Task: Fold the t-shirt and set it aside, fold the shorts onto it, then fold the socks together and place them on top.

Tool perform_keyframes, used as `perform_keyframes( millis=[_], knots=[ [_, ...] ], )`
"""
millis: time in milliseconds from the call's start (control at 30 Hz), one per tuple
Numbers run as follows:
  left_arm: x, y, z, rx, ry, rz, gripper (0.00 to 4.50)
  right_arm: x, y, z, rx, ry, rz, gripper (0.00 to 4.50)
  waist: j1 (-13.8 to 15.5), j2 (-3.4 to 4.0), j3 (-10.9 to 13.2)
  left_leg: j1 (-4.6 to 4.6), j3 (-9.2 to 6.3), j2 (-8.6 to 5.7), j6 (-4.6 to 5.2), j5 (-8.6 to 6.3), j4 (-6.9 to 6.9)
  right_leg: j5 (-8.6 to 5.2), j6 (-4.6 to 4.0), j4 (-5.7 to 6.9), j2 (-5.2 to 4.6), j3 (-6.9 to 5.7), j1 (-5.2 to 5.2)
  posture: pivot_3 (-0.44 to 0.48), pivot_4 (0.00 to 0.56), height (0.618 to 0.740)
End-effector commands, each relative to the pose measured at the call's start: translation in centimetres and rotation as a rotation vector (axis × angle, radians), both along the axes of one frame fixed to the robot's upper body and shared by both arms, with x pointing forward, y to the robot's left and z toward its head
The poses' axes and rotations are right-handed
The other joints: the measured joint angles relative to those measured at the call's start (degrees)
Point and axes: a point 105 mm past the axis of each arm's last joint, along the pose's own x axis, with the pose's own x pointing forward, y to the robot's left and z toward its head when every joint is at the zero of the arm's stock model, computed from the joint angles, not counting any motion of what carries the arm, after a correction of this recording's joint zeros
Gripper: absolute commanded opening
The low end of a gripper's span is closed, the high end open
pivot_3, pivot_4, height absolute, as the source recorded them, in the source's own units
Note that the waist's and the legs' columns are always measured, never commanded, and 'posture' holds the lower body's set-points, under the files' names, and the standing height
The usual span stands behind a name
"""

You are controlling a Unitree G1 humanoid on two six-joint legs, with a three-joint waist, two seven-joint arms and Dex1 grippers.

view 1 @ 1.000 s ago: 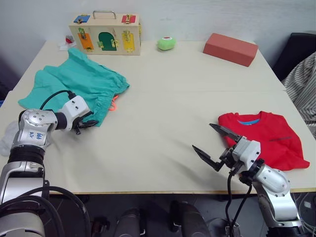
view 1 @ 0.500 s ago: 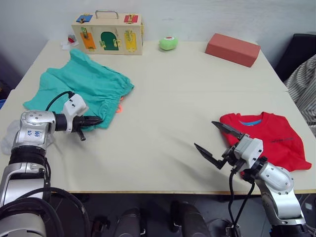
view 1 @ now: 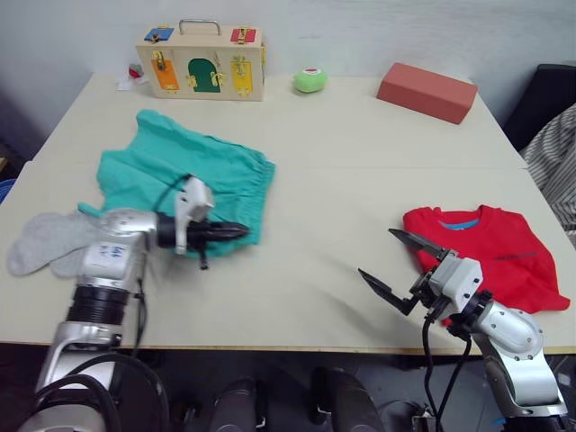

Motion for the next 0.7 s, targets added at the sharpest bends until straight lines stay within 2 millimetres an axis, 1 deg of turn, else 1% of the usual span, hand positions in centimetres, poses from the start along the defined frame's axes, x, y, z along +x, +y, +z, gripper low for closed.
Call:
perform_keyframes(
  millis=[33,67,133,233,333,367,400,467,567,600,633,667,700],
  knots=[
    [-0.9,-3.9,0.2,-0.027,-0.039,-0.103,0.02,-0.4,-0.3,0.9,-0.010,-0.034,0.005,4.50,-0.01,0.00,0.00,0.04,0.00,0.01,-0.01,0.00,0.01,0.00,0.00,0.01,0.02,0.02,0.00,0.000,0.150,0.740],
    [-1.2,-5.5,-0.1,-0.038,-0.037,-0.140,0.02,-0.5,-0.3,1.0,-0.014,-0.033,0.006,4.50,0.00,0.00,0.00,0.05,0.00,0.01,-0.01,0.01,0.01,0.00,-0.01,0.02,0.03,0.04,0.00,0.000,0.150,0.740],
    [-1.6,-7.2,-0.3,-0.052,-0.034,-0.177,0.02,-0.5,-0.3,1.0,-0.018,-0.032,0.008,4.50,0.01,0.00,0.00,0.06,0.00,0.02,-0.02,0.01,0.01,0.00,-0.01,0.03,0.05,0.06,0.00,0.000,0.150,0.740],
    [-2.3,-10.3,-0.2,-0.104,-0.026,-0.223,0.02,-0.6,-0.8,1.1,-0.032,-0.025,0.004,4.50,0.03,-0.01,0.00,0.05,0.01,0.01,-0.02,0.01,0.01,-0.01,-0.01,0.02,0.04,0.09,0.00,0.000,0.150,0.740],
    [-3.2,-11.8,-0.2,-0.121,-0.017,-0.269,0.02,-0.8,-1.1,1.0,-0.041,-0.020,0.000,4.50,0.01,-0.01,0.00,0.06,-0.01,0.03,-0.02,0.01,0.02,-0.01,-0.01,0.01,0.05,0.09,0.00,0.000,0.150,0.740],
    [-3.6,-12.0,-0.6,-0.101,-0.002,-0.281,0.02,-0.8,-1.1,0.9,-0.043,-0.013,-0.001,4.50,-0.01,0.00,0.00,0.07,-0.01,0.03,-0.02,0.01,0.02,-0.01,-0.01,0.01,0.05,0.09,0.00,0.000,0.150,0.740],
    [-3.8,-12.1,-0.9,-0.085,0.009,-0.288,0.02,-0.9,-1.2,0.8,-0.045,-0.008,-0.002,4.50,-0.04,0.00,0.00,0.07,-0.01,0.05,-0.02,0.01,0.02,-0.01,-0.02,0.01,0.06,0.09,0.00,0.000,0.150,0.740],
    [-3.6,-11.9,-1.3,-0.058,-0.006,-0.257,0.02,-0.9,-1.1,0.6,-0.045,0.004,0.002,4.50,-0.03,-0.01,0.00,0.08,-0.01,0.06,-0.02,0.01,0.02,-0.01,-0.02,0.01,0.06,0.10,0.00,0.000,0.150,0.740],
    [-3.5,-11.0,-0.5,-0.091,-0.028,-0.214,0.62,-0.9,-0.7,0.0,-0.053,0.031,0.029,4.50,-0.04,-0.01,0.00,0.08,-0.02,0.07,-0.01,0.00,0.02,-0.01,-0.02,0.01,0.02,0.10,0.00,0.000,0.150,0.740],
    [-4.0,-9.6,0.4,-0.117,-0.042,-0.218,0.98,-0.8,-0.3,-0.3,-0.057,0.047,0.052,4.50,-0.12,0.00,0.00,0.07,-0.02,0.08,-0.01,0.00,0.02,-0.01,-0.02,0.01,-0.09,0.10,0.00,0.000,0.150,0.740],
    [-4.4,-8.7,1.0,-0.131,-0.054,-0.223,1.26,-0.7,0.0,-0.5,-0.059,0.058,0.068,4.50,-0.27,0.00,0.00,0.08,-0.02,0.09,-0.01,0.00,0.02,-0.01,-0.03,0.02,-0.19,0.10,0.00,0.000,0.150,0.740],
    [-5.7,-7.1,2.0,-0.168,-0.024,-0.269,1.54,-0.5,0.4,-0.9,-0.071,0.074,0.089,4.50,-0.38,0.00,0.00,0.10,-0.01,0.15,-0.05,-0.02,0.02,-0.02,-0.04,0.01,-0.21,0.10,-0.01,0.000,0.150,0.740],
    [-6.8,-6.0,2.8,-0.191,-0.002,-0.307,1.86,-0.5,0.6,-1.1,-0.080,0.085,0.103,4.50,-0.82,0.00,0.00,0.10,-0.02,0.18,-0.06,-0.02,0.02,-0.05,-0.09,0.05,-0.21,0.07,-0.01,0.000,0.150,0.740]
  ],
)
